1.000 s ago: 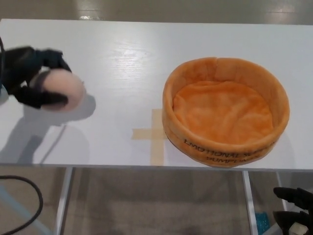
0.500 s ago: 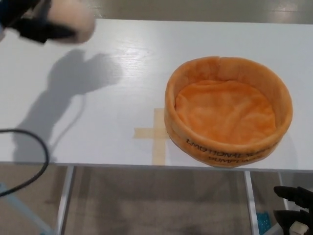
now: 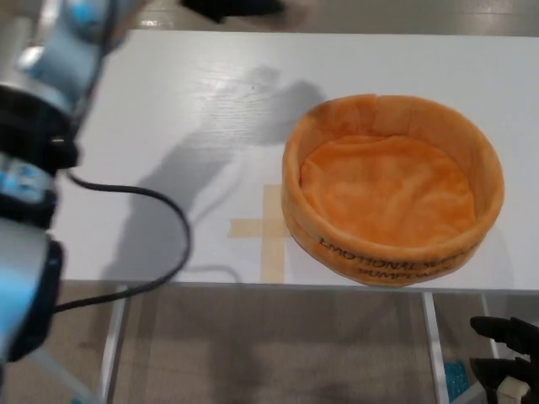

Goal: Use the left hand to pick up the pink round toy on the left and place it inside the orange plate on the desk.

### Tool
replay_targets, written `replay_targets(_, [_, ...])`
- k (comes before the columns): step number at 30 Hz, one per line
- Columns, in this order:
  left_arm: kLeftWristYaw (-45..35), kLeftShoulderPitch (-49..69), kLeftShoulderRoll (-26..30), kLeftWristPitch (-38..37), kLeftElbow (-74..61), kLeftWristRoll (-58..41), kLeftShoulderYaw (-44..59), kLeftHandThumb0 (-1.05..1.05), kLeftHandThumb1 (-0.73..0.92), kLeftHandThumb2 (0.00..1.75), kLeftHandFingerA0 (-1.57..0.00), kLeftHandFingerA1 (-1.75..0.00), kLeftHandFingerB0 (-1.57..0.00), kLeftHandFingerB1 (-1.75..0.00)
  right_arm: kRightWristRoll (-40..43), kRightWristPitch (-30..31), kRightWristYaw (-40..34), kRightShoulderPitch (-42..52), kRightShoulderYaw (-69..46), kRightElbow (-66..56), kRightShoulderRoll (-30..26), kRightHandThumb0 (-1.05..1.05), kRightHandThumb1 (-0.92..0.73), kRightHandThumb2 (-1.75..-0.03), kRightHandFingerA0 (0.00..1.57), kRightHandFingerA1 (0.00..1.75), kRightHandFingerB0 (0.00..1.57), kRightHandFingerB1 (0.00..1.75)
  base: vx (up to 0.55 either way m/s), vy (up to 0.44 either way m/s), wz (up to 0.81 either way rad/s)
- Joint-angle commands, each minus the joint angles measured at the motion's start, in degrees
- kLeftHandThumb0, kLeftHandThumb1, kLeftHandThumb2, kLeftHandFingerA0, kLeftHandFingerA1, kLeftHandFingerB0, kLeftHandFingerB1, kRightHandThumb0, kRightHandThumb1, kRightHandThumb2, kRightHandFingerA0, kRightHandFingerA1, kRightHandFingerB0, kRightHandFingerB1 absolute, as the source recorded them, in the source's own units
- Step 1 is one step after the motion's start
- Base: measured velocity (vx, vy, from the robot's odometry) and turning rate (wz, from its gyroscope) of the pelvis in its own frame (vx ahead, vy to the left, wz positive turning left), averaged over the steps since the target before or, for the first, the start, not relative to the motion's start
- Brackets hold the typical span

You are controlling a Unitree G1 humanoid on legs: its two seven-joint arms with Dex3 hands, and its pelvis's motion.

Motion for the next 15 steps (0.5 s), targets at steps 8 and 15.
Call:
replay_targets(8, [1.1, -0.6, -8.6, 4.1, 1.5, 2.6, -4.3, -0.23, 0.77, 0.66, -0.77, -1.63, -0.81, -1.04, 1.0, -0.2, 0.9, 0.7, -0.2, -0.2, -0.1, -0.15, -0.64, -0.58, 0.64, 0.61, 0.60, 0.49, 0.00, 0.000, 0.00])
replay_targets(15, [1.1, 1.8, -10.9, 4.4, 2.3, 2.2, -5.6, -0.24, 0.76, 0.64, -0.77, -1.62, -0.85, -0.71, 0.7, 0.3, 0.8, 0.6, 0.1, -0.3, -0.1, -0.14, -0.64, -0.59, 0.61, 0.56, 0.58, 0.48, 0.00, 0.000, 0.00])
